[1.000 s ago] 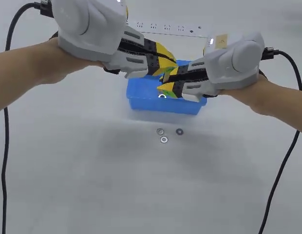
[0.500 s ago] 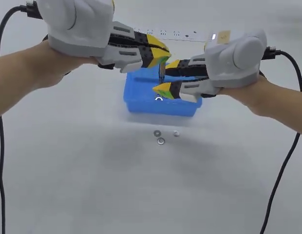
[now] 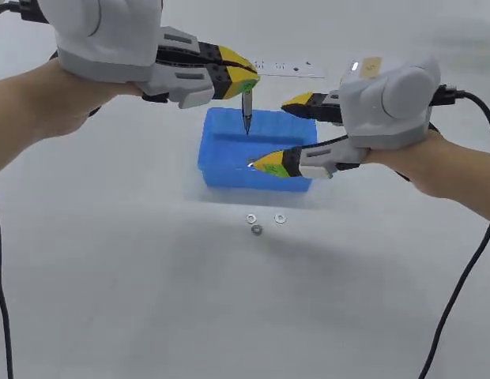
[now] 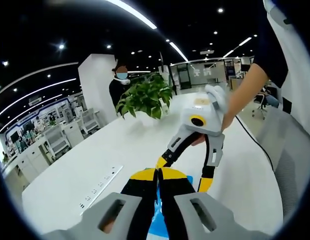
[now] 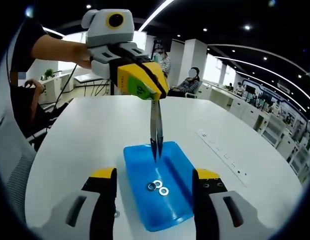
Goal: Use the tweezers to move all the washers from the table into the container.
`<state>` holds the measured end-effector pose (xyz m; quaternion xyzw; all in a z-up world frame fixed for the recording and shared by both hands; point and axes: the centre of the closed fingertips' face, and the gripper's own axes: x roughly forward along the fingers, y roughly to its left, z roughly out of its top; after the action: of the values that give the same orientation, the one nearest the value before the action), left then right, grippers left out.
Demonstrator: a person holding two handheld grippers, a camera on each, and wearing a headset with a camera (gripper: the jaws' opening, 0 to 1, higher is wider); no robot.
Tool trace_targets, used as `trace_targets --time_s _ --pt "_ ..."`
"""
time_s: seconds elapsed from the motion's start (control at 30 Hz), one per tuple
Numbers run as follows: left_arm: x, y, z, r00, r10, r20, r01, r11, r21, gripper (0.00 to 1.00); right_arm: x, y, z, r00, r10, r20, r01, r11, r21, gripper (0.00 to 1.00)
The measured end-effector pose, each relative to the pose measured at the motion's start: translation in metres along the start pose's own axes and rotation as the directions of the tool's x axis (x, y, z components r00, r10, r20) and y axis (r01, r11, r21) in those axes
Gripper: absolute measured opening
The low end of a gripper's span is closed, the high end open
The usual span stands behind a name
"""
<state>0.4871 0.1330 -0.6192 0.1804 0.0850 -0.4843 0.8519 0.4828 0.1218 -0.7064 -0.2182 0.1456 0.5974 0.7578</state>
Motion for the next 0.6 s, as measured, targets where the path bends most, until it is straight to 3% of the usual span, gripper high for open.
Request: trace_targets --time_s 0.23,0.3,0.4,0.6 --pt "-0.012 0.0 0.008 1.0 0.007 0.006 -0.007 1.0 0.027 0.04 -0.023 0.014 -0.005 0.9996 -0.02 -0.02 0.019 0.999 -0.038 0.71" --pt "-0.018 -0.003 0.017 0.9998 0.012 0.015 -0.012 1.0 0.027 0.04 -0.029 0.022 -0.002 0.9997 -0.01 0.023 0.01 1.0 0.016 0.73" --pt "-0.021 -0.014 0.019 0.9998 0.001 0.021 -0.002 1.0 0.028 0.05 -0.04 0.03 -0.001 0.998 -0.022 0.059 0.016 0.996 0.088 0.79" --pt "-0.02 -0.036 0.014 0.9996 -0.028 0.001 0.028 0.999 0.037 0.05 -0.054 0.043 -0.016 0.9978 -0.033 0.057 0.025 0.99 0.142 0.87"
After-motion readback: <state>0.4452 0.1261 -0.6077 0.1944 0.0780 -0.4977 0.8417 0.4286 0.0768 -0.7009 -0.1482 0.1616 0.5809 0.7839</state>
